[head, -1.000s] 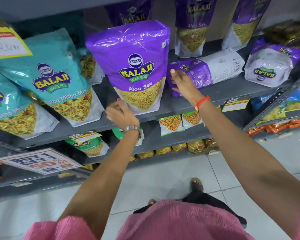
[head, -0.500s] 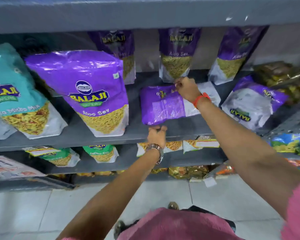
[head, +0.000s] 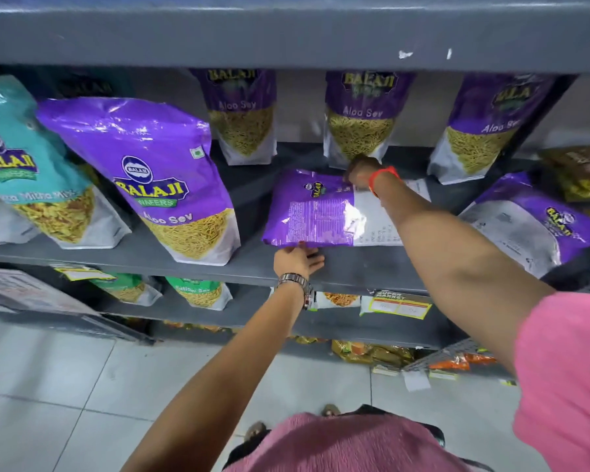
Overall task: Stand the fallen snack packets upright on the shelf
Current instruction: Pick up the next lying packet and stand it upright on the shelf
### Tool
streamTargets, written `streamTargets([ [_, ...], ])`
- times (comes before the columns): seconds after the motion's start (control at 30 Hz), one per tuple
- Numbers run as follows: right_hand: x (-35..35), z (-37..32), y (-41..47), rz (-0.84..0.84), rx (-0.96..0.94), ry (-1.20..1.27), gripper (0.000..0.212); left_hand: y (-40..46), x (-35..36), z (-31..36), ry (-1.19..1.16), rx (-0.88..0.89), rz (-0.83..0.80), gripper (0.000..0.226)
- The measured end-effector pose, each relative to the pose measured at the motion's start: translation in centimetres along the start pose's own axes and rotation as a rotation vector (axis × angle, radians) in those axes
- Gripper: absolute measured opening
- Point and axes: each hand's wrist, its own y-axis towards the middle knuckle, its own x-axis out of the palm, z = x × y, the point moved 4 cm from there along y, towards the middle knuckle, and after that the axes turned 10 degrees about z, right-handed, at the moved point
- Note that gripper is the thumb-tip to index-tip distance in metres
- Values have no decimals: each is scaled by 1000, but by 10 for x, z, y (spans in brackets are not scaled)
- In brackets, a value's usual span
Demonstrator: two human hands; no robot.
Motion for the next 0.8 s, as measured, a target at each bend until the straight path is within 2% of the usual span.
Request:
streamTargets([
  [0.07, -1, 2, 7, 27, 40, 106, 44, 2, -6, 12, -18, 46, 17, 13],
  [0.17, 6, 28, 47, 78, 87, 351, 59, 3, -12, 39, -92, 182, 63, 27],
  [0.2, 4, 34, 51, 101, 121, 446, 55, 1, -12, 50, -106, 244, 72, 32],
  [0.23, -3, 34, 43, 118, 166, 550, 42, -1, -12, 61, -108, 308, 71, 33],
  [0.3, -28, 21, 6, 165, 243, 751, 6, -5, -9, 83, -123, 417, 64, 34],
  [0.33, -37, 18, -7, 190, 259, 813, 15, -8, -8, 93, -140, 454, 54, 36],
  [0.5, -56, 21, -42, 290, 209, 1007, 9, -12, -5, 131, -111, 583, 29, 39],
  [0.63, -58, 28, -68, 291, 206, 1134, 27, -14, -4, 151, -78, 688, 51, 22],
  [0.8, -51, 42, -95, 277, 156, 1120, 27, -32, 3, 162, -83, 780, 10, 24],
])
